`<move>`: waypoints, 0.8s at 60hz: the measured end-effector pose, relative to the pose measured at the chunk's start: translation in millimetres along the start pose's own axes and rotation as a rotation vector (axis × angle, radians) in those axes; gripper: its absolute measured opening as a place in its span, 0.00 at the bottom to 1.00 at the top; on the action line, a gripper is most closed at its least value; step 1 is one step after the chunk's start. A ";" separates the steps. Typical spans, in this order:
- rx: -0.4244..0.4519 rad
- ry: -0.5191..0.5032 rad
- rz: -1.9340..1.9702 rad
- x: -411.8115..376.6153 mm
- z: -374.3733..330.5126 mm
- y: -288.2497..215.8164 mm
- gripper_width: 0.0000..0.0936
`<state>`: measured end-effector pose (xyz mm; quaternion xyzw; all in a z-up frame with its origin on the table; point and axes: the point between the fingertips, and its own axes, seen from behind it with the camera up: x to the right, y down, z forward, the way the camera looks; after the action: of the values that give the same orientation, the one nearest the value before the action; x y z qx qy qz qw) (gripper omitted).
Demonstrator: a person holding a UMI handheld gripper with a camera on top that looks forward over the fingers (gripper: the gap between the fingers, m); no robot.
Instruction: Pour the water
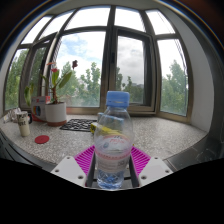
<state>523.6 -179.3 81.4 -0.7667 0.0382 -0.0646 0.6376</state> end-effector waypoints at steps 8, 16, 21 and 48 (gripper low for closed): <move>0.027 0.003 0.005 -2.1 -1.9 -2.1 0.42; 0.029 0.028 -0.034 -6.2 -0.6 -5.3 0.32; 0.019 0.066 -0.051 -5.3 1.1 -6.9 0.32; 0.217 0.499 -0.616 -49.9 9.4 -237.9 0.32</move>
<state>470.0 -119.4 311.0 -0.6314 -0.0468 -0.4402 0.6367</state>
